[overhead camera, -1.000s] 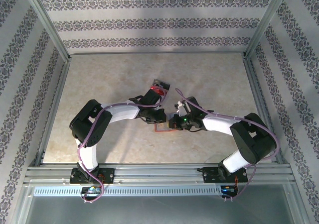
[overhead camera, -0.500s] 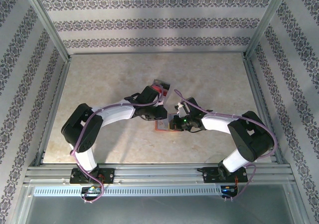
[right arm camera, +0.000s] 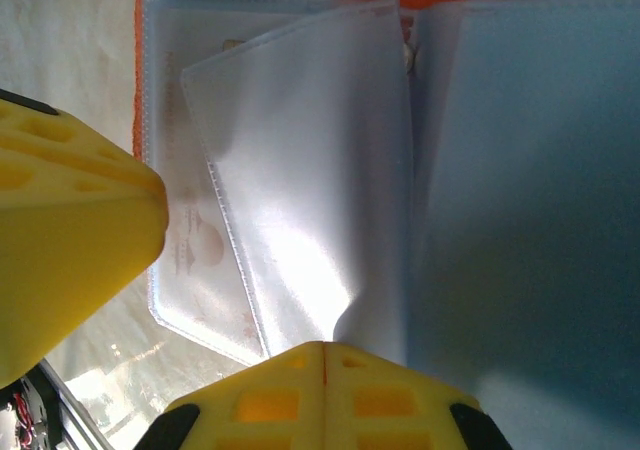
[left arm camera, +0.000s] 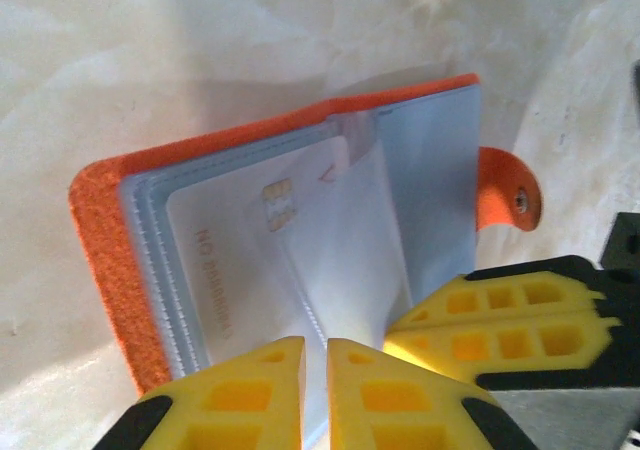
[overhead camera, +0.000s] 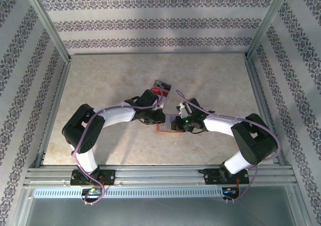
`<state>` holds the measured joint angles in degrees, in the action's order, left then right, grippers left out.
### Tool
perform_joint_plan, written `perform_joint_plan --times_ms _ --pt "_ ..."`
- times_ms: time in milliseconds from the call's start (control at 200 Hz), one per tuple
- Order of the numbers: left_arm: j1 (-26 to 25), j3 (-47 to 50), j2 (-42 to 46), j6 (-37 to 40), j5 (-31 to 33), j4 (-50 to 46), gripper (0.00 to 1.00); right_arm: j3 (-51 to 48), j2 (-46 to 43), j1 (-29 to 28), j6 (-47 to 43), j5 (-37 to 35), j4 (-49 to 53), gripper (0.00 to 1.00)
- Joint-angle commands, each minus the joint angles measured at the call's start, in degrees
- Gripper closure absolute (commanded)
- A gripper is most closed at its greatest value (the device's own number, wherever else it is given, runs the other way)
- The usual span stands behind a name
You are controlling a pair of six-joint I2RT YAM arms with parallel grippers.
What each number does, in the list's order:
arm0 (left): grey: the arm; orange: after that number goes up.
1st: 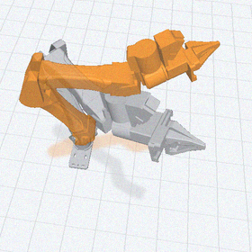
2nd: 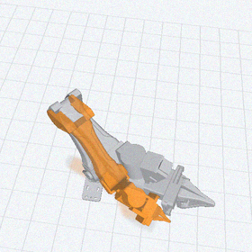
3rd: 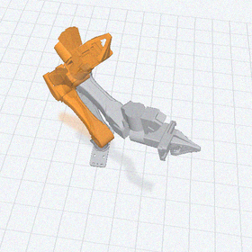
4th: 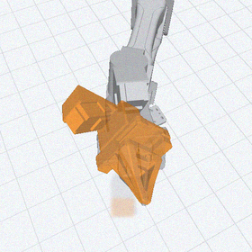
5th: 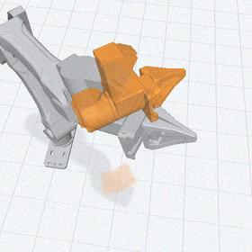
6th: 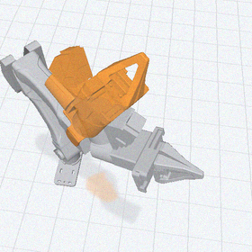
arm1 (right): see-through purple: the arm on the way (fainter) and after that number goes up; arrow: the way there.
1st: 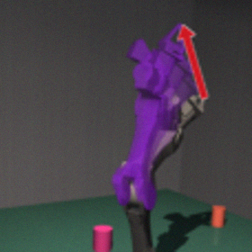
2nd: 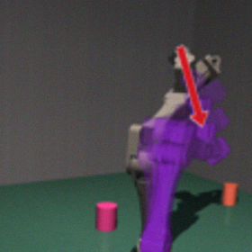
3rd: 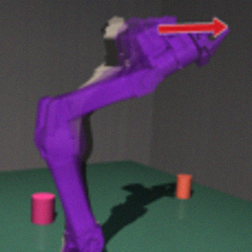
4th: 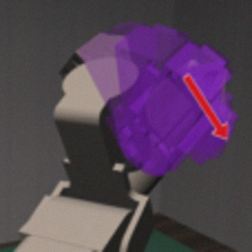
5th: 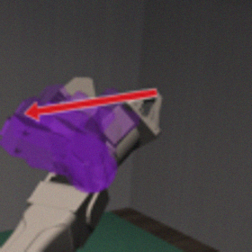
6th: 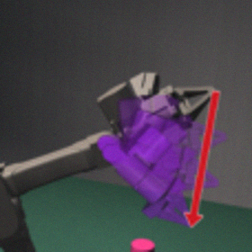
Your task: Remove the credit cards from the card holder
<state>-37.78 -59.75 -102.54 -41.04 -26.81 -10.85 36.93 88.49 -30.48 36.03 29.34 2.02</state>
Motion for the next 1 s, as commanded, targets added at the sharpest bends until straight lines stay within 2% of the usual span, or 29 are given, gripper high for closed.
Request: perform_joint_plan --times_ms 0,415,765,829,994 --pt "0.3 1.0 -1.9 -1.0 -0.3 1.6 0.86 0.4 -1.3 0.8 -1.1 -1.6 1.7 1.00" --pt "0.3 2.1 -3.7 -0.9 1.2 1.7 0.86 1.2 -4.3 2.3 -4.1 -8.3 9.5 1.00" --pt "0.3 1.9 -3.7 -0.8 1.1 1.5 0.86 3.1 -12.8 5.1 -6.5 -11.5 17.1 1.00" --pt "0.3 1.8 -3.5 -0.9 1.0 1.5 0.86 3.5 -15.0 5.1 -6.2 -10.4 17.8 1.00" --pt "0.3 1.6 -3.3 -0.9 0.9 1.4 0.86 4.5 -16.3 3.0 -2.7 -2.6 14.4 1.00"
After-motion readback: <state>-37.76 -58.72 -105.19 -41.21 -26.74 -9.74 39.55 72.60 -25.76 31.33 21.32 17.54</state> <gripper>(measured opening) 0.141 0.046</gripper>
